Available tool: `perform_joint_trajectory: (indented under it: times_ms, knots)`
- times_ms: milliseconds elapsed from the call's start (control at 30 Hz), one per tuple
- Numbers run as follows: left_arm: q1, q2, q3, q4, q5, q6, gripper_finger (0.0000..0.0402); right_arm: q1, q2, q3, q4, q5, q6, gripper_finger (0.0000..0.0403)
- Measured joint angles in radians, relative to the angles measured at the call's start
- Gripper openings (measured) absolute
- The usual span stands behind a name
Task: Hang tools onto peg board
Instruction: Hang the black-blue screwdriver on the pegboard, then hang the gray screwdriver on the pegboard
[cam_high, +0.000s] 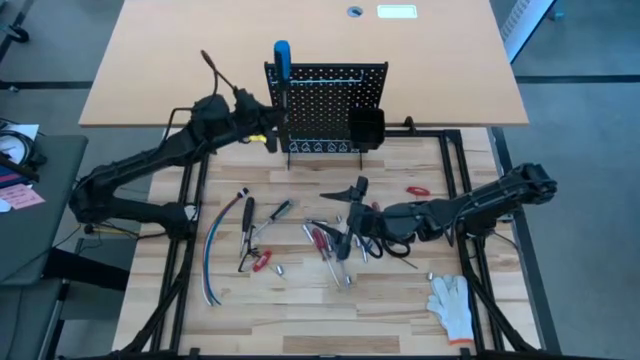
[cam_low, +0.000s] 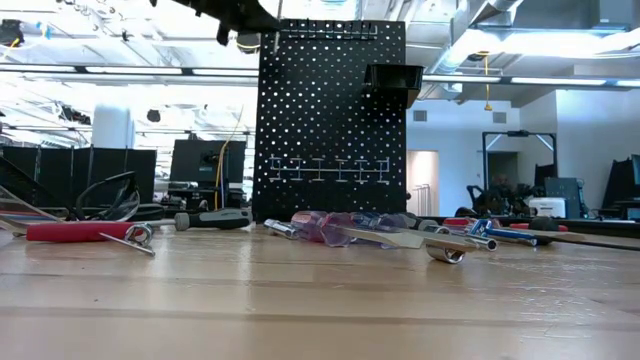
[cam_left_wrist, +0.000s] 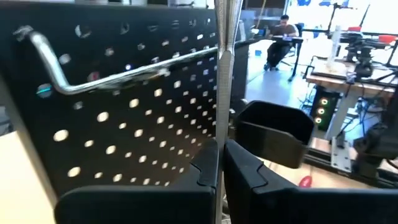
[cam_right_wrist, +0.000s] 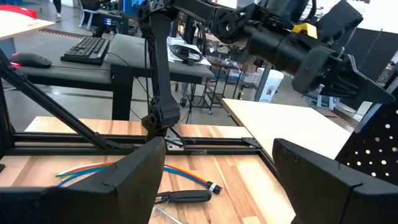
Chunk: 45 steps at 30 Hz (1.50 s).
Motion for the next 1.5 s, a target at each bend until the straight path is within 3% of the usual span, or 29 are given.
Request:
perform_joint_trajectory:
  times_ms: [300, 733, 1033, 1267, 1500]
  knots:
    - [0.035, 0.009, 0.002, 0.069, -0.011, -0.029, 0.0000, 0.000, 0.000, 0.000, -0.010, 0.000, -0.002, 0.0306]
    - [0.085, 0.016, -0.006, 0.020, -0.016, -0.054, 0.0000, 0.000, 0.000, 0.000, -0.005, -0.001, -0.002, 0.0306]
    - [0.091, 0.105, -0.008, 0.024, -0.018, -0.082, 0.0003, 0.000, 0.001, 0.000, -0.005, -0.001, -0.002, 0.0306]
    - [0.091, 0.123, -0.007, 0.015, -0.015, -0.087, 0.0035, 0.000, 0.001, 0.000, -0.019, -0.002, -0.002, 0.0306]
    - [0.091, 0.062, -0.008, -0.091, -0.022, -0.050, 0.0099, 0.000, 0.001, 0.000, -0.030, -0.002, -0.002, 0.0306]
